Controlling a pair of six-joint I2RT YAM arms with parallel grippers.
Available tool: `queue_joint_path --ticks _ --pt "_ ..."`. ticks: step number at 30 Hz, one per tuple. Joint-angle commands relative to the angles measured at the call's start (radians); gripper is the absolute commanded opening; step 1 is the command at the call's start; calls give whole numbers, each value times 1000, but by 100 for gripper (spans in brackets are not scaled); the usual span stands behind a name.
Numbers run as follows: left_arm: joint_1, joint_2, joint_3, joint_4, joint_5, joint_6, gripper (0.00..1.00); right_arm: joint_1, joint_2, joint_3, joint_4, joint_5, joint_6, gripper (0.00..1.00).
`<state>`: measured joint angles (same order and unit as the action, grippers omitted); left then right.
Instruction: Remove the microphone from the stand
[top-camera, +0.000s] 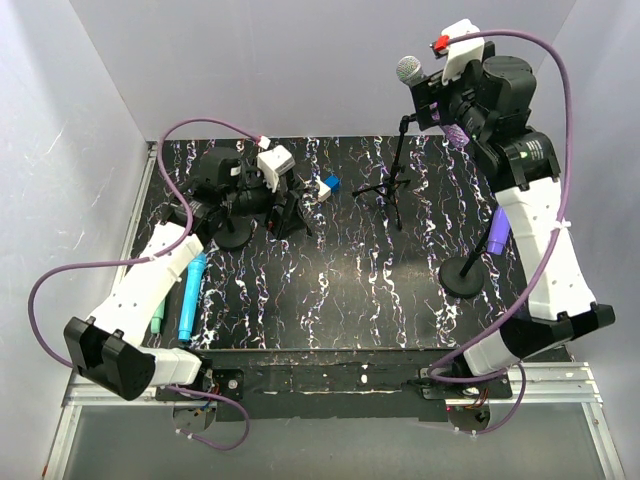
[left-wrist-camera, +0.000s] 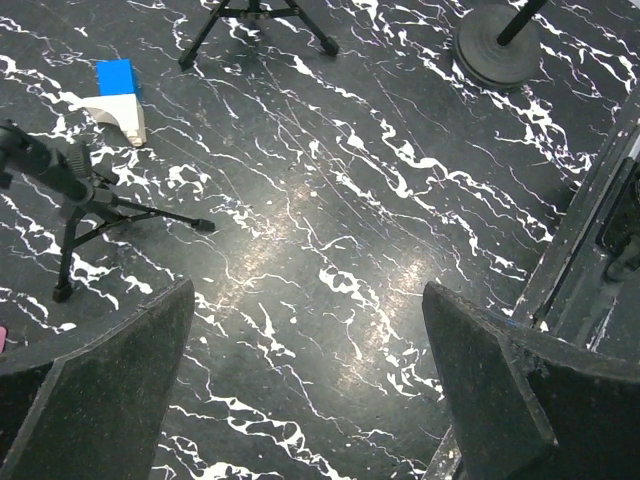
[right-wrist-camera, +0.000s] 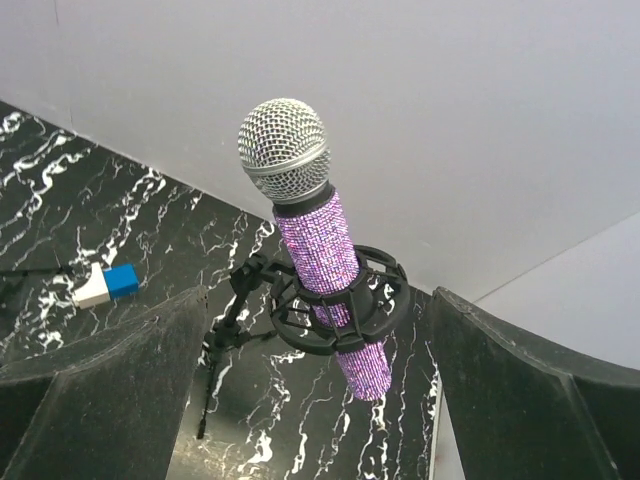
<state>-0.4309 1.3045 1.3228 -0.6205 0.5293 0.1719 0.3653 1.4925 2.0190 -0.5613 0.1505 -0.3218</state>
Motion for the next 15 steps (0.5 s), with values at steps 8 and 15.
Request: queue_joint_path --ticks 8,15 --pt "41 -5 38 77 103 -35 98 -51 144 33 129 -88 -118 95" --pt "41 -14 75 126 115 -64 98 -55 207 29 193 -117 -286 85"
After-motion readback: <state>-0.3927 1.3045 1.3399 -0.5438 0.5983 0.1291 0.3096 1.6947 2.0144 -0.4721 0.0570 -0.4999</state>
